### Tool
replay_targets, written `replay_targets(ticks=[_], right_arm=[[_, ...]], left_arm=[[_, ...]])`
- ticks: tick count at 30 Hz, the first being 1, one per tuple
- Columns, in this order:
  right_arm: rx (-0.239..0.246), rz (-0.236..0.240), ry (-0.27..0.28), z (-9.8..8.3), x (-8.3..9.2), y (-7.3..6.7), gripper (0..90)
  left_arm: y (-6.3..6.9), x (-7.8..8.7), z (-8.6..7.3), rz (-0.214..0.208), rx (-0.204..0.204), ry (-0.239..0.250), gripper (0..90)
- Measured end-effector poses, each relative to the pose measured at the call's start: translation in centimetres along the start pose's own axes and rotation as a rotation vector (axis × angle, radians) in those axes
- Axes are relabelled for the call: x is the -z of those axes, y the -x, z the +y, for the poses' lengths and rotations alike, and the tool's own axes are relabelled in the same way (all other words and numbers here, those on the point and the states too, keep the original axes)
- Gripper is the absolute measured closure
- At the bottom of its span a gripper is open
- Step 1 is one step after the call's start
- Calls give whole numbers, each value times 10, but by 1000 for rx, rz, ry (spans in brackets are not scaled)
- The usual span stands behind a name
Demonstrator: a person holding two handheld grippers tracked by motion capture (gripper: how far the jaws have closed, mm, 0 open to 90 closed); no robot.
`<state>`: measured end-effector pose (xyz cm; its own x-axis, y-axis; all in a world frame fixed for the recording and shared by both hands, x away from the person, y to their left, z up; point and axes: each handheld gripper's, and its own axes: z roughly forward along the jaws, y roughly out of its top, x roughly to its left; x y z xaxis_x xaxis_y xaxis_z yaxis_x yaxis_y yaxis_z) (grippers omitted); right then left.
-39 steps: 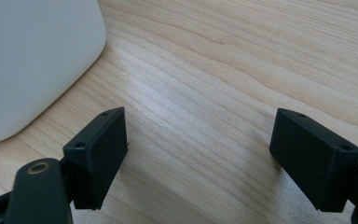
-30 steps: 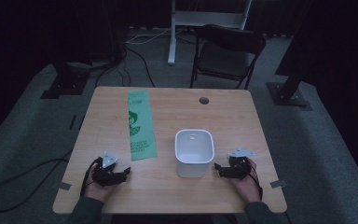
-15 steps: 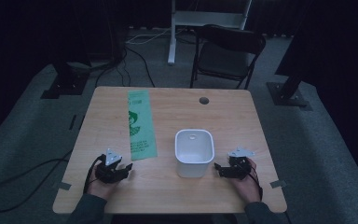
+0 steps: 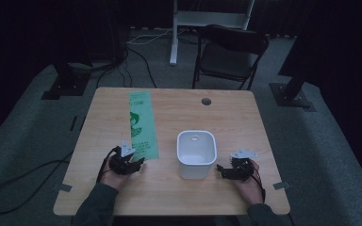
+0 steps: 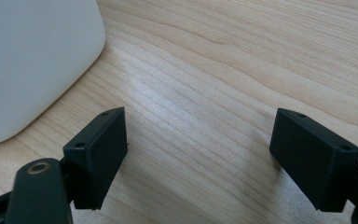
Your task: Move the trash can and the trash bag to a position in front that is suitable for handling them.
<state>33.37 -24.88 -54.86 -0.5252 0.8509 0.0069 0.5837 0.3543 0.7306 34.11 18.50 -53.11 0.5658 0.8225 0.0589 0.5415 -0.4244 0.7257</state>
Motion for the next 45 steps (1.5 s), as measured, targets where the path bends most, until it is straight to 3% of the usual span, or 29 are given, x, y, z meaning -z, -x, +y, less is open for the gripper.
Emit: replay_targets(ticks=[17, 25, 30, 35, 39, 45], right_arm=[[-2, -2, 0, 0, 0, 0, 186], [-2, -2, 1, 0, 0, 0, 186], [-2, -3, 1, 0, 0, 0, 186], [-3, -2, 1, 0, 0, 0, 186], [-2, -2, 1, 0, 0, 0, 186], [-2, -2, 1, 0, 0, 0, 186]], left_arm=[[8, -31, 25, -70, 10, -12, 471], [14, -41, 33, -88, 17, -24, 518], [18, -45, 36, -73, -3, -38, 521], [17, -46, 36, -70, 3, -36, 564], [16, -46, 37, -69, 8, -38, 651], [18, -42, 35, -94, -17, -47, 718]])
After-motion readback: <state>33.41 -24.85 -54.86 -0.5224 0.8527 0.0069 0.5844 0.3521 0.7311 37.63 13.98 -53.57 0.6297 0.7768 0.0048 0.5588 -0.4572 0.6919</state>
